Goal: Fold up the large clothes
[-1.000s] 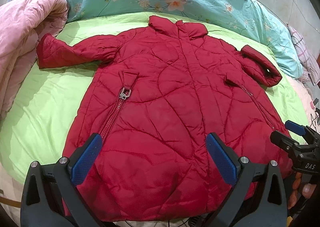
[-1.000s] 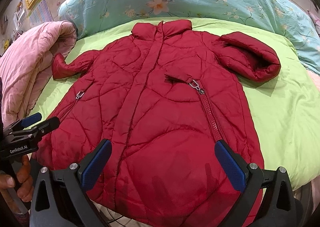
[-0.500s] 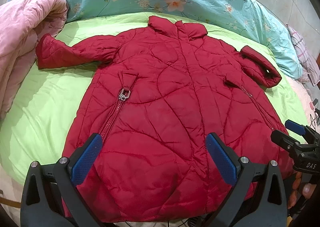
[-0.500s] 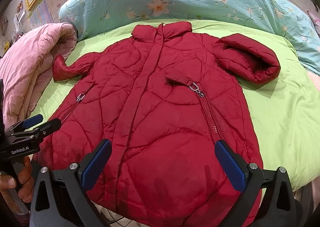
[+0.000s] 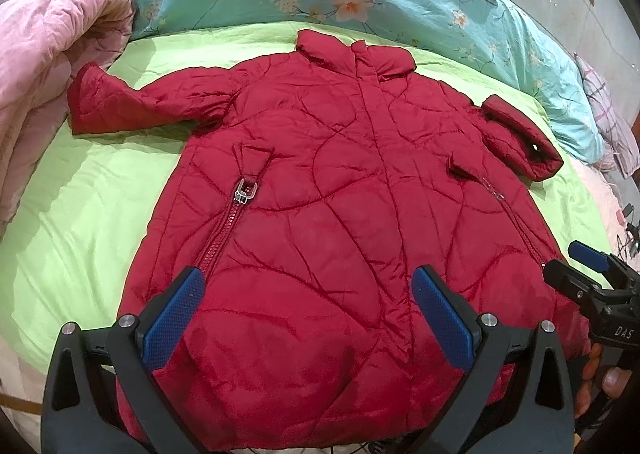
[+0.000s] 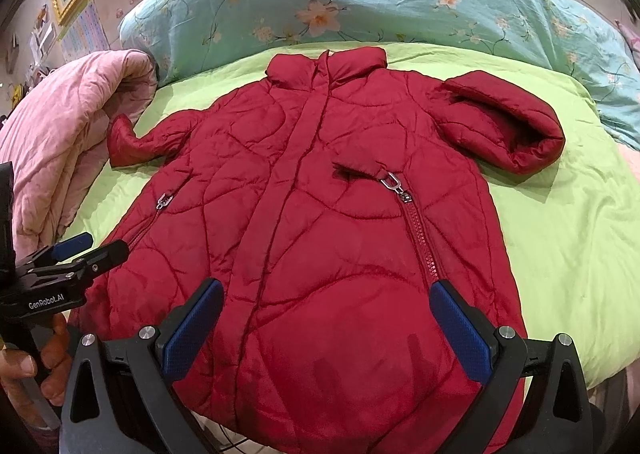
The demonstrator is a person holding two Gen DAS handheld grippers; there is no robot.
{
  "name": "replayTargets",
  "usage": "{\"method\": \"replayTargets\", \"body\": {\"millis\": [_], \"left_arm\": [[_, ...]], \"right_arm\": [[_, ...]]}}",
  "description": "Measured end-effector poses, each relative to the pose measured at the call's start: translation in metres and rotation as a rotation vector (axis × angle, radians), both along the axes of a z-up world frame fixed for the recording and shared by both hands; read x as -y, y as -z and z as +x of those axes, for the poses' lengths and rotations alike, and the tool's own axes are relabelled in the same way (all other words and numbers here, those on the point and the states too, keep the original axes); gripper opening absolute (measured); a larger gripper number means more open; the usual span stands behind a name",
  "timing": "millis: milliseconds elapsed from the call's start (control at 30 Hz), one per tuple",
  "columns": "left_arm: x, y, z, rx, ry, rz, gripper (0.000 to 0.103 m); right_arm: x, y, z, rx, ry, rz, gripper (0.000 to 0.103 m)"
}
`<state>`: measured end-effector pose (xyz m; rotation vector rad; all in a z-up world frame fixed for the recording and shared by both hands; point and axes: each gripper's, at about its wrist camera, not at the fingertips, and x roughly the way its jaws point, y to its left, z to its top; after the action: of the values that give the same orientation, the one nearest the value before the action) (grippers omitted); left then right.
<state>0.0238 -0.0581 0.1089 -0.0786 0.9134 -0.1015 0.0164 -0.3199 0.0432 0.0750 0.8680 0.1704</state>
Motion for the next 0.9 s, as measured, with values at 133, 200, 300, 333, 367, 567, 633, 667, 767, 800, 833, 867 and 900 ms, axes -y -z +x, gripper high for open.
{"method": "replayTargets", "body": {"millis": [133, 200, 300, 333, 367, 567, 633, 667, 767, 800, 833, 867, 900], "left_arm": [[0.003, 0.016, 0.008, -0.016, -0.002, -0.021, 0.103], [0.003, 0.028, 0.013, -0.018, -0.008, -0.030, 0.103], [0.005, 0.042, 0.022, -0.016, -0.009, -0.042, 0.103], [0.006, 0.045, 0.025, -0.015, -0.006, -0.044, 0.103], [0.006, 0.051, 0.028, -0.018, -0.003, -0.045, 0.103], [0.010, 0.064, 0.042, -0.029, 0.009, -0.044, 0.103], [0.009, 0.067, 0.047, -0.034, 0.011, -0.049, 0.103], [0.010, 0.068, 0.050, -0.038, 0.011, -0.050, 0.103], [0.011, 0.072, 0.057, -0.044, 0.009, -0.053, 0.103], [0.011, 0.073, 0.060, -0.046, 0.010, -0.054, 0.103], [0.011, 0.074, 0.062, -0.050, 0.009, -0.054, 0.103], [0.011, 0.076, 0.064, -0.054, 0.009, -0.055, 0.103], [0.010, 0.078, 0.066, -0.057, 0.009, -0.058, 0.103]], "right_arm": [[0.005, -0.001, 0.005, -0.028, 0.008, 0.007, 0.103], [0.010, -0.003, 0.009, -0.024, 0.018, 0.006, 0.103], [0.020, -0.005, 0.017, -0.006, 0.033, -0.015, 0.102], [0.023, -0.006, 0.019, 0.004, 0.039, -0.021, 0.102], [0.027, -0.007, 0.023, 0.014, 0.046, -0.026, 0.102], [0.055, -0.013, 0.051, 0.046, 0.080, -0.020, 0.101], [0.064, -0.015, 0.064, 0.052, 0.091, -0.026, 0.100], [0.069, -0.015, 0.073, 0.050, 0.098, -0.030, 0.099], [0.085, -0.018, 0.096, 0.060, 0.121, -0.044, 0.097], [0.093, -0.019, 0.107, 0.060, 0.131, -0.049, 0.097], [0.098, -0.020, 0.115, 0.068, 0.134, -0.060, 0.097], [0.104, -0.022, 0.126, 0.075, 0.140, -0.078, 0.097], [0.108, -0.022, 0.136, 0.076, 0.147, -0.097, 0.097]]}}
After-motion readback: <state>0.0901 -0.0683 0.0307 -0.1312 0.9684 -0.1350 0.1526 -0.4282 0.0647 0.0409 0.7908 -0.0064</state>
